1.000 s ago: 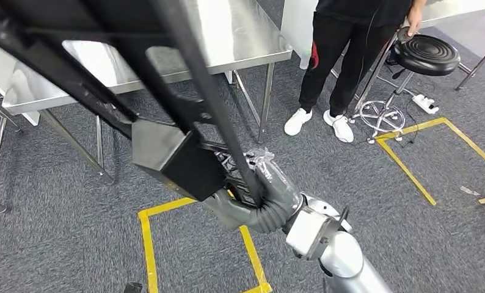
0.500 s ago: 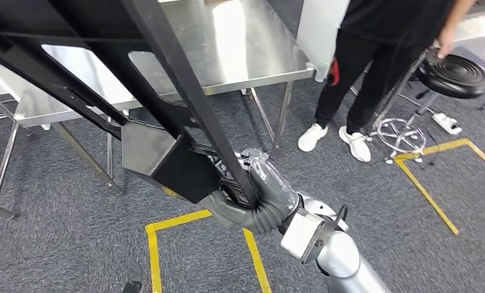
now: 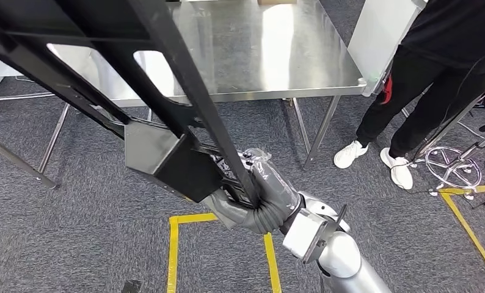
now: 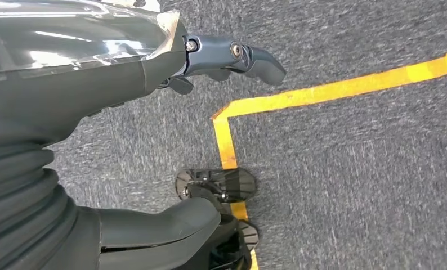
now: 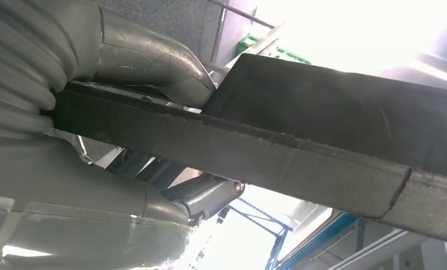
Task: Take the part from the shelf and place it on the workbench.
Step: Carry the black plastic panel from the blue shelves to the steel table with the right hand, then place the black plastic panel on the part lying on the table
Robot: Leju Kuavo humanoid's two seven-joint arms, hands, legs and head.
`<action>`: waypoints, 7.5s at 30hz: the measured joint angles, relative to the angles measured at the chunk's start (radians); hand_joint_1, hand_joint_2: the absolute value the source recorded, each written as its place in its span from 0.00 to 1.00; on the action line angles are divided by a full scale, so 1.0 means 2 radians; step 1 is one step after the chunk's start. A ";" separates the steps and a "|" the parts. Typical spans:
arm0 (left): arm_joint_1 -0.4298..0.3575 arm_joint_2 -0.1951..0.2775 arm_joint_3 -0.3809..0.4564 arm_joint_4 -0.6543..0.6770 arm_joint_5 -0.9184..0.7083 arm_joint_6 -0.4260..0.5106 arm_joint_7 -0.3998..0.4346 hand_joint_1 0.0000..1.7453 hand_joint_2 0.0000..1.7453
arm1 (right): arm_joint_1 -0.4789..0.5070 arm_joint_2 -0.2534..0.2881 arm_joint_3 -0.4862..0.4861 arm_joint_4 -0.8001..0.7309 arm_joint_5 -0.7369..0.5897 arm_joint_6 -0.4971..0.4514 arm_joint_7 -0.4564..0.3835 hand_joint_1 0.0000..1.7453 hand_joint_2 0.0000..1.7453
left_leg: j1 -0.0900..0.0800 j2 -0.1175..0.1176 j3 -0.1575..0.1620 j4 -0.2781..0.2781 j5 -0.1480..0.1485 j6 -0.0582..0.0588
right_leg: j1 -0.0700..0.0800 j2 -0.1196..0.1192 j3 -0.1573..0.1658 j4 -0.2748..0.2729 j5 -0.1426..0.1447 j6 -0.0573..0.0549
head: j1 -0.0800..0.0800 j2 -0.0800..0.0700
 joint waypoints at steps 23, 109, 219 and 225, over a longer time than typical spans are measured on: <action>0.000 0.001 0.000 0.000 0.001 -0.022 -0.006 0.00 1.00 | -0.002 0.003 0.000 0.000 0.000 0.000 0.000 1.00 1.00 | -0.004 0.021 0.006 -0.006 0.000 0.002 | 0.002 -0.002 0.004 -0.003 -0.003 -0.005 | -0.003 0.000; -0.005 -0.004 0.001 -0.002 0.000 -0.021 0.003 0.00 1.00 | -0.094 0.027 0.025 0.064 0.025 -0.005 0.033 1.00 1.00 | -0.007 0.049 0.013 0.057 -0.048 0.001 | 0.001 -0.016 -0.014 -0.012 0.028 -0.018 | -0.001 0.000; -0.012 -0.003 -0.041 -0.014 0.061 -0.006 0.012 0.00 1.00 | -0.377 0.035 0.197 0.641 0.349 -0.126 0.308 1.00 1.00 | 0.004 0.054 -0.006 -0.004 0.007 0.000 | 0.003 -0.016 0.006 -0.017 0.006 0.002 | 0.000 0.000; -0.012 -0.003 -0.043 -0.014 0.063 -0.004 0.006 0.00 1.00 | -0.378 0.031 0.190 0.645 0.360 -0.119 0.310 1.00 1.00 | 0.004 0.054 -0.006 -0.004 0.007 0.000 | 0.003 -0.016 0.006 -0.017 0.006 0.002 | 0.000 0.000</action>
